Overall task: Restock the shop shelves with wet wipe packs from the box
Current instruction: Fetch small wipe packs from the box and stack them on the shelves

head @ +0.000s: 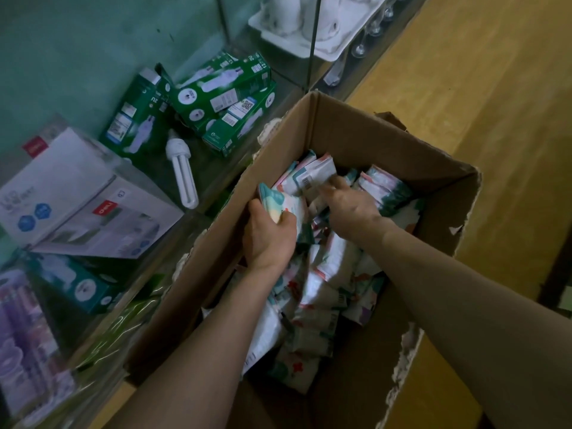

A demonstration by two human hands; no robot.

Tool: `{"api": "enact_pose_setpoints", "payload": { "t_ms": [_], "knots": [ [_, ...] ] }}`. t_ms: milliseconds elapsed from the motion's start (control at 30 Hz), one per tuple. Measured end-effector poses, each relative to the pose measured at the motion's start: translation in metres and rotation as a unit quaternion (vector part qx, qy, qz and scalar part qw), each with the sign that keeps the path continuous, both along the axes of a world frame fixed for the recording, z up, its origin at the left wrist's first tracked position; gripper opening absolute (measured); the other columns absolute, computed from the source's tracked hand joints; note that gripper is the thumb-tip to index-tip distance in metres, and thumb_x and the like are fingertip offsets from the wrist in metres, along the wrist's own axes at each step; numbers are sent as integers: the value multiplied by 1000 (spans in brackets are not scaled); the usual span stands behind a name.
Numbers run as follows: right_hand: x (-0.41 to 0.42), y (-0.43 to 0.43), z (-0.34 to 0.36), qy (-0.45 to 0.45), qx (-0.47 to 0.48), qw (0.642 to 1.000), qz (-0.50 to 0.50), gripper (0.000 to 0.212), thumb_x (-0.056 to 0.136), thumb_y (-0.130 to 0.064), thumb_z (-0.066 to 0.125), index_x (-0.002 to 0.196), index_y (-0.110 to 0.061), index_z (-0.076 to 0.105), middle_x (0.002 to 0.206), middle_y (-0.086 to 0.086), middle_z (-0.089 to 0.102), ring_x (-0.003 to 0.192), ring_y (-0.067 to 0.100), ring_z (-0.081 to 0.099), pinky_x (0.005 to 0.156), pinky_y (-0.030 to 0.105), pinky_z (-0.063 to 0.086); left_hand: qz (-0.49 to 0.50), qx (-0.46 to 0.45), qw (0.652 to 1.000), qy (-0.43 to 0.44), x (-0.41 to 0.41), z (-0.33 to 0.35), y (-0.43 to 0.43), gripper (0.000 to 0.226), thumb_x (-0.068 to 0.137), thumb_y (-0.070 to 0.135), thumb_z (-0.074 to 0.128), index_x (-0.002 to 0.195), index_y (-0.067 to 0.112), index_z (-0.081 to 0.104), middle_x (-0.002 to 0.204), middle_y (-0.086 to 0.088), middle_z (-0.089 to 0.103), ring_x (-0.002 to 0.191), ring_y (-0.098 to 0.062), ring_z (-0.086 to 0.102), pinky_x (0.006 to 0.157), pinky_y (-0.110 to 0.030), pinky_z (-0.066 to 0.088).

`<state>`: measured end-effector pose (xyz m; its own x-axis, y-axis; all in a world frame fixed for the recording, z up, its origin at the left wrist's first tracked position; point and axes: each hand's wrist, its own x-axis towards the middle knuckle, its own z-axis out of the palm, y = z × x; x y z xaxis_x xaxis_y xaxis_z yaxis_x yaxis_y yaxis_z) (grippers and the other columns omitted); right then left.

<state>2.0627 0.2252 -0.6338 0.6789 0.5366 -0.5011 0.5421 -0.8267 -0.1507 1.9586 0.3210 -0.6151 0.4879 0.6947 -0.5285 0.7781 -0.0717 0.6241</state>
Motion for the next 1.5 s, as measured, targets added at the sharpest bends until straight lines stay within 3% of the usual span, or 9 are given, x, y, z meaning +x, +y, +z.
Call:
{"api": "enact_pose_setpoints", "payload": {
  "t_ms": [100,233,333,800,1000,1133,1233,1300,1500],
  "knots": [
    [-4,5,-13,21,1,1000,4,66,92,-6,53,149,-22,23,154,9,20,125,30,50,93,38,46,-33,37,999,0,5,0,3,43,93,31,57,132,15,47,125,-8,59,110,-28,57,84,-31,41],
    [-8,7,-12,-18,17,1000,6,38,95,-9,49,133,-10,44,137,14,41,113,30,54,89,40,49,-65,70,995,2,11,0,9,41,92,32,57,129,15,50,125,-8,61,110,-30,58,91,-37,46],
    [-8,6,6,-18,46,999,-12,40,93,-12,56,132,-13,49,141,11,38,113,26,56,89,35,47,-79,75,994,-2,14,7,8,39,93,32,57,128,17,50,124,-7,61,110,-29,58,90,-38,46],
    [-45,-70,164,20,230,955,-188,34,88,-16,52,119,-5,62,128,10,49,120,22,44,93,28,41,-67,65,993,-75,14,118,-31,41,91,30,58,128,14,51,124,-8,60,109,-31,60,93,-38,50],
    [-81,-121,233,28,353,882,-310,55,72,-39,49,114,-7,65,125,7,54,112,21,52,88,24,42,-25,-41,987,-153,1,182,-83,49,85,29,58,132,18,46,115,-9,63,86,-28,70,77,-45,59],
    [-120,-166,283,8,437,818,-374,30,87,-29,53,94,-3,67,88,3,57,86,19,51,63,12,39,35,-196,952,-233,-27,231,-137,31,86,7,57,117,9,53,96,-12,64,67,-26,67,47,-33,57],
    [-156,-200,315,-30,515,749,-417,28,91,-11,49,91,9,67,98,21,63,96,32,57,87,33,48,24,-293,922,-252,-55,266,-185,27,86,2,56,112,5,54,93,-16,60,71,-29,64,51,-35,58],
    [-184,-223,333,-43,551,703,-448,25,91,-9,48,96,4,69,105,13,62,107,28,58,97,44,46,-6,-333,908,-255,-74,288,-217,22,87,2,56,108,6,54,93,-15,60,73,-28,63,61,-39,59],
    [-269,-304,372,-116,621,586,-507,23,88,-12,52,105,-11,68,118,3,61,109,15,58,98,38,49,-103,-378,884,-254,-128,330,-303,30,86,10,61,115,14,56,113,-14,63,97,-29,64,58,-34,55]
  ]
}}
